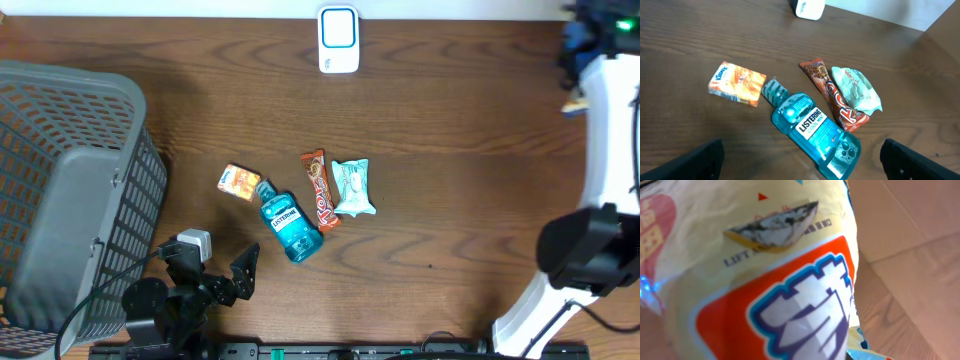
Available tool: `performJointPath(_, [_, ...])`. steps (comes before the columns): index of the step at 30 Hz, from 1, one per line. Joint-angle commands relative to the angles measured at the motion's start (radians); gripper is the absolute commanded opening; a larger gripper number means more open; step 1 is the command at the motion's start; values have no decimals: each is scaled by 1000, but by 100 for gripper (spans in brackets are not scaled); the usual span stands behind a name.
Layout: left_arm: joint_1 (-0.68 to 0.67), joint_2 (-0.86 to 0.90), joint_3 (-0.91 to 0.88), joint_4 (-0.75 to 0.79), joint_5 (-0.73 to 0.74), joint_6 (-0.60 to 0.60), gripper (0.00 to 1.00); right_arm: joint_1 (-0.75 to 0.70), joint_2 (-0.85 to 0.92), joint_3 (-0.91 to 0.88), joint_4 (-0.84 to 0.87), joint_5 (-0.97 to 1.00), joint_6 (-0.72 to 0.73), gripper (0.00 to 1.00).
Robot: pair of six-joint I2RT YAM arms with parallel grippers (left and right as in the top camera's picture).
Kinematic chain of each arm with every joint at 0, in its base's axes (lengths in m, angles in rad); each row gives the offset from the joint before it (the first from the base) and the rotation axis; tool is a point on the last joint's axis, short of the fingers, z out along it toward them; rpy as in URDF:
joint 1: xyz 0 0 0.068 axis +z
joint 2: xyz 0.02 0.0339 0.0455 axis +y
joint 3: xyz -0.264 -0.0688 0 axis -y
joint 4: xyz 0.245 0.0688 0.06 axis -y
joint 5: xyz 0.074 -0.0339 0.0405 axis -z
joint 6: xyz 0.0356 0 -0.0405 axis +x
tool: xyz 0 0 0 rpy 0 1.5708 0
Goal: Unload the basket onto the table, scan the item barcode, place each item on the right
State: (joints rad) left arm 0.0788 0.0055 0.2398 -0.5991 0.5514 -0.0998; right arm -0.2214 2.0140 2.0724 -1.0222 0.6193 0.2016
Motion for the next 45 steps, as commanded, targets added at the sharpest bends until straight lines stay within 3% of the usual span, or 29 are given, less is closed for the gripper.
performJointPath(1, [5, -2, 6, 1, 10, 13, 99, -111, 40, -31, 62, 24, -29, 1])
performJointPath(4, [5, -2, 6, 1, 10, 13, 99, -200, 76, -51, 120, -16, -119, 1])
performJointPath(9, [5, -2, 6, 1, 10, 13, 99, -336, 152, -67, 212, -242, -326, 1])
performJointPath(18, [5, -2, 6, 1, 10, 13, 99, -481, 296, -68, 236, -321, -385, 3])
performJointPath(21, [5, -2, 6, 1, 10, 13, 99, -499, 322, -68, 235, -323, -381, 15])
performJointPath(22, [5, -2, 6, 1, 10, 13, 99, -502, 322, -67, 235, -307, -374, 29])
performJointPath(25, [5, -2, 6, 1, 10, 13, 99, -504, 304, -66, 239, -228, -349, 33])
performJointPath(26, [5, -2, 6, 1, 10, 13, 99, -504, 290, -66, 241, -190, -320, 37])
performJointPath(28, [5, -2, 6, 1, 10, 13, 99, -502, 257, -65, 239, -151, -277, 57])
performJointPath(30, [5, -2, 6, 1, 10, 13, 99, -497, 205, -65, 222, -166, -236, 60])
performJointPath(31, [5, -2, 6, 1, 10, 13, 99, -492, 176, -65, 215, -190, -216, 69])
performJointPath(32, [5, -2, 6, 1, 10, 13, 99, -480, 117, -65, 198, -271, -187, 97])
performJointPath(38, [5, -2, 6, 1, 10, 13, 99, -378, -80, -65, 131, -523, -49, 99])
performJointPath(45, [5, -2, 6, 1, 10, 13, 99, -121, -190, -66, -113, -869, 187, 99])
